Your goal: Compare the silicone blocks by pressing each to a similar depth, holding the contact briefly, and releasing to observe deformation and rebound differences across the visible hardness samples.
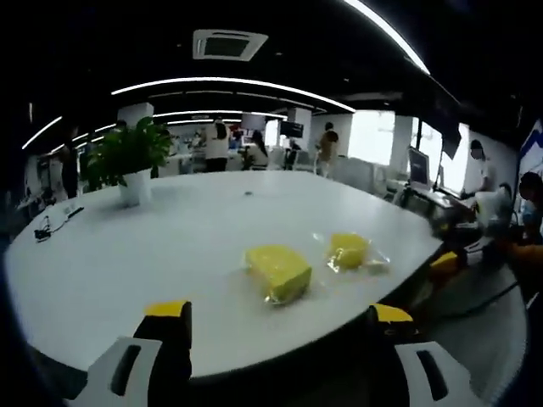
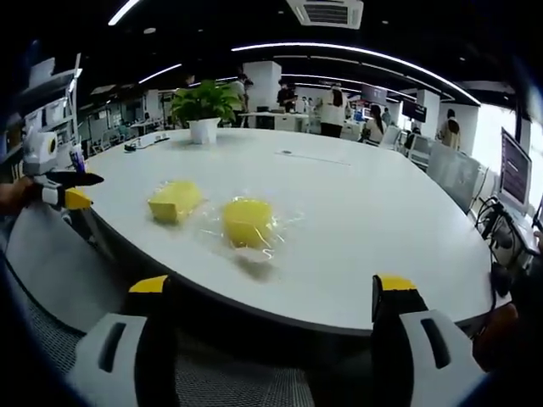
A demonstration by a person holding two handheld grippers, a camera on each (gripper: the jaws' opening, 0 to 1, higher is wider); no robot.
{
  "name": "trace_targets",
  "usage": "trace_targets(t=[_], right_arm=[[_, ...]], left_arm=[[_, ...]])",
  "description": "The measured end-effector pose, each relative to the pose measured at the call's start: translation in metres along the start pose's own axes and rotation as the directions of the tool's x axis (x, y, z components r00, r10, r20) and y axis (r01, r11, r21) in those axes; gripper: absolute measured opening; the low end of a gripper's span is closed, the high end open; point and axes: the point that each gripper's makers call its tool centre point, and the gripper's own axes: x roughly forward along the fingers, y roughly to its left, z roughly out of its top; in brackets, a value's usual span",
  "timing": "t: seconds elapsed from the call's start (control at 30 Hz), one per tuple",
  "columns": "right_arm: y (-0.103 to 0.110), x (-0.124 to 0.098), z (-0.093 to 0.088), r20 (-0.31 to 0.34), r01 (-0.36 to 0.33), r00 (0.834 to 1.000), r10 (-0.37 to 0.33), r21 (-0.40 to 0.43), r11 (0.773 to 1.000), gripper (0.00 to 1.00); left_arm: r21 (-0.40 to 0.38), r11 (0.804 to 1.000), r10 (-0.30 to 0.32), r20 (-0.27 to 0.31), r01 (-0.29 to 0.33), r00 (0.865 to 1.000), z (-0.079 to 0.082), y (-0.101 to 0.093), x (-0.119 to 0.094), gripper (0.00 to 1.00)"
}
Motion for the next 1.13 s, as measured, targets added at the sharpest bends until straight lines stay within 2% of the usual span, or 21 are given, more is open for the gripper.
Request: trace_targets(t=[0.07, 0.13, 0.3, 0.4, 0.6, 0.8, 1.13], right_arm=[[0.0008, 0.0004, -0.0006, -0.003, -0.005, 1.000, 0.005, -0.001, 1.000, 0.92], [0.0020, 0.0006, -0.0012, -0.006, -0.011, 1.000, 0.011, 0.001, 1.000, 0.92], [0.0025, 0.0015, -0.0023, -0.011, -0.016, 1.000, 0.016, 0.006, 1.000, 0.93], [0.0021, 0.0017, -0.0030, -0.015, -0.013, 1.000, 0.013, 0.006, 1.000, 0.93], [0.0010, 0.0026, -0.0044, -0.023, -0.006, 1.000, 0.006, 0.005, 1.000, 0.93], [0.0006, 0.0028, -0.0044, -0.023, -0.002, 1.000, 0.002, 0.005, 1.000, 0.92], [0.0011, 0.0022, -0.0040, -0.017, -0.004, 1.000, 0.004, 0.011, 1.000, 0.91]], left_arm=[[0.020, 1.000, 0.022, -0.001, -0.022, 1.000, -0.0006, 0.0038, 0.0002, 0.99], [0.068, 0.997, 0.041, 0.002, -0.041, 0.999, 0.0010, 0.0081, 0.0016, 1.00], [0.084, 0.996, 0.025, -0.018, -0.024, 1.000, -0.0071, 0.0047, 0.0066, 1.00], [0.021, 1.000, 0.015, 0.004, -0.015, 1.000, -0.0056, 0.0061, 0.0065, 1.00], [0.021, 1.000, 0.014, 0.009, -0.014, 1.000, -0.0062, 0.0061, 0.0075, 1.00], [-0.015, 1.000, 0.013, 0.022, -0.012, 1.000, -0.0050, 0.0077, 0.0073, 1.00], [-0.032, 0.999, 0.014, 0.000, -0.014, 1.000, -0.0085, 0.0079, 0.0070, 1.00]])
